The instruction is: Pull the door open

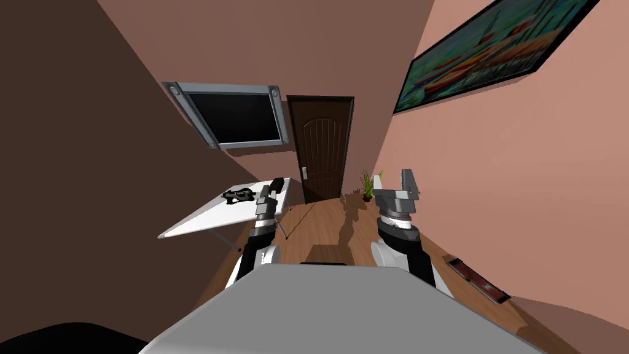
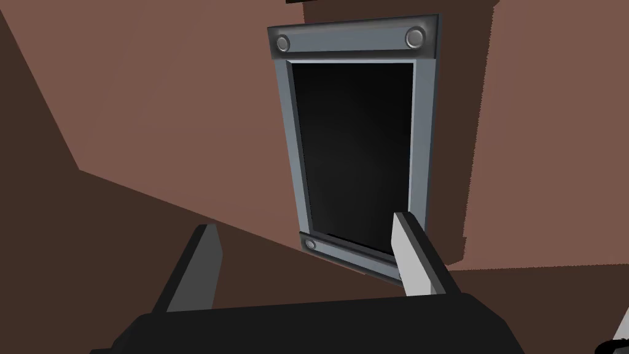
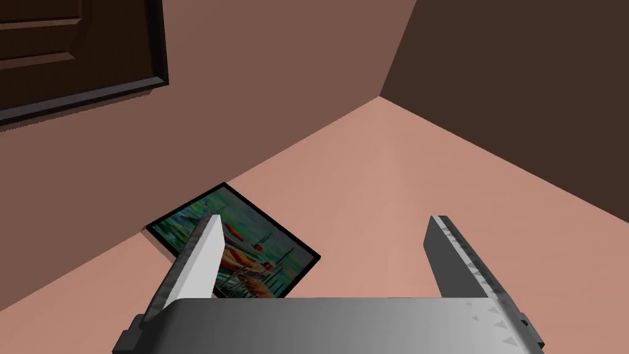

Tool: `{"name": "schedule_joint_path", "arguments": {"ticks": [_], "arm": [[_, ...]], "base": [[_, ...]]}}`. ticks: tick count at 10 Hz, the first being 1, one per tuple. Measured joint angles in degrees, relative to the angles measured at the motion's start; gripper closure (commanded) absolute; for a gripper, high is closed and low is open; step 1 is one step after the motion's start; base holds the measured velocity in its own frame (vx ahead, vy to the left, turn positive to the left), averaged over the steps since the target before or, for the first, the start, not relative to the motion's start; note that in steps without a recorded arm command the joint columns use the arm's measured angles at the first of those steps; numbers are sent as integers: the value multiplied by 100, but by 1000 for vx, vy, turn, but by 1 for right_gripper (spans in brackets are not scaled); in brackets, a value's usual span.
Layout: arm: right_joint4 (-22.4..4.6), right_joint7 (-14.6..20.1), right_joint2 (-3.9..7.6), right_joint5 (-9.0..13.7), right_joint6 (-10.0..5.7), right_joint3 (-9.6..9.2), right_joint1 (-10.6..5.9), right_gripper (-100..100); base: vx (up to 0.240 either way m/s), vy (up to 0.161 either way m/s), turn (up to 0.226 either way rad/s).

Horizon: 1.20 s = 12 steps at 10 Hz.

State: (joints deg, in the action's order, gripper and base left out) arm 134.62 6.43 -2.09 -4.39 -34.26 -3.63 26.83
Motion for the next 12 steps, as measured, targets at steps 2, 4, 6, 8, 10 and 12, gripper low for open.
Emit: {"name": "schedule_joint_path", "arguments": {"ticks": [2, 4, 6, 8, 10, 12], "arm": [[-240, 62, 73, 199, -59, 13, -105, -100], [-454, 132, 138, 409, -72, 17, -237, -100], [-698, 210, 206, 616, -116, 53, -366, -100], [-901, 280, 264, 816, -140, 59, -466, -100], [-1146, 366, 336, 1062, -167, 88, -601, -100], [-1423, 441, 384, 1302, -209, 87, -746, -100]], "base": [[81, -3, 178], [80, -1, 142], [70, -1, 149], [71, -3, 160], [78, -7, 171], [84, -14, 174]]}}
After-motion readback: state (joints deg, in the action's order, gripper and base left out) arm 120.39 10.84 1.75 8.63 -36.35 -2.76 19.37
